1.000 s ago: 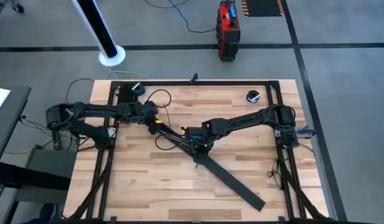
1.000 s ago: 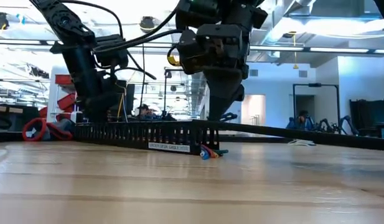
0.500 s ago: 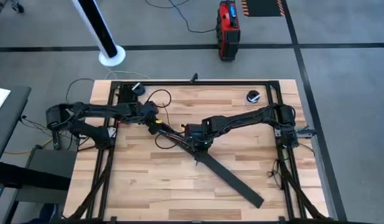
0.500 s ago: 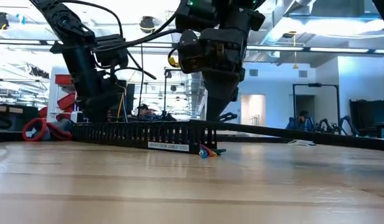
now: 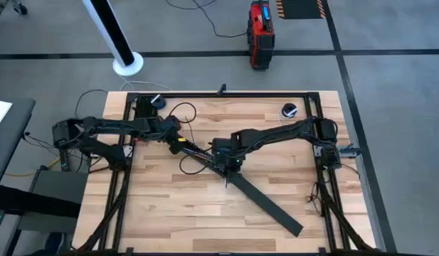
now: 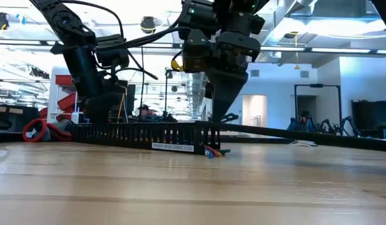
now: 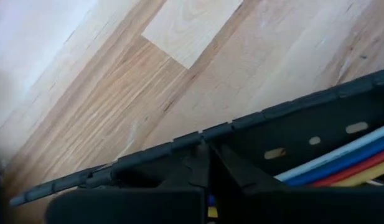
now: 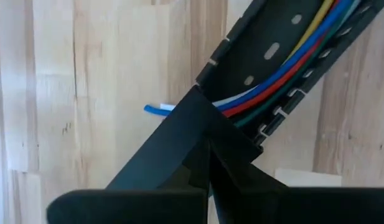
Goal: Ziptie cables
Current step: Close the black cable duct
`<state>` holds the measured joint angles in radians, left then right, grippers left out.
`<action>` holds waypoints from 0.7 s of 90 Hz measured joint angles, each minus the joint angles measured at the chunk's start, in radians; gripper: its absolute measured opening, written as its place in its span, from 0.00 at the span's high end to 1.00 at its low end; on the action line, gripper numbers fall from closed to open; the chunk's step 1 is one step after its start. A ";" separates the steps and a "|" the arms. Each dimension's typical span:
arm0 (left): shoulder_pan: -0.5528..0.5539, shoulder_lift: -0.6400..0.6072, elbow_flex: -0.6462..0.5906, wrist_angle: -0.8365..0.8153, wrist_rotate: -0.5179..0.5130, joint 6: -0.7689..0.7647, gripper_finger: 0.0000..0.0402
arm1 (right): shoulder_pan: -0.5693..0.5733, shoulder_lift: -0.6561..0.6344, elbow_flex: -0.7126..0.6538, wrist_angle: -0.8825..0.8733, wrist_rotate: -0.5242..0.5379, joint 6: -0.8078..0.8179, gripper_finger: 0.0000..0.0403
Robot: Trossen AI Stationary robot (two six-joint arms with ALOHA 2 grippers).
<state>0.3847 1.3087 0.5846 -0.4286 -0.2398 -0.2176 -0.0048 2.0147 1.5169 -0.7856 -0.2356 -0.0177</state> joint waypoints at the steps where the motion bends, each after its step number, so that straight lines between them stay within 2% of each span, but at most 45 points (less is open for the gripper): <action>1: 0.000 0.000 0.000 0.000 0.000 0.000 1.00 | 0.000 -0.001 0.000 0.000 0.000 0.000 1.00; 37: 0.000 0.000 0.000 0.002 0.000 -0.003 1.00 | 0.002 -0.013 0.047 -0.036 0.010 0.021 1.00; 54: 0.000 0.000 0.000 0.023 0.002 -0.005 1.00 | 0.006 -0.015 0.118 -0.155 0.019 0.037 1.00; 63: 0.000 0.000 0.000 0.064 0.043 -0.008 1.00 | 0.017 -0.015 0.126 -0.235 0.046 0.089 1.00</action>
<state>0.3851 1.3090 0.5846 -0.3641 -0.1970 -0.2256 0.0118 1.9995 1.6428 -1.0206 -0.1894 0.0715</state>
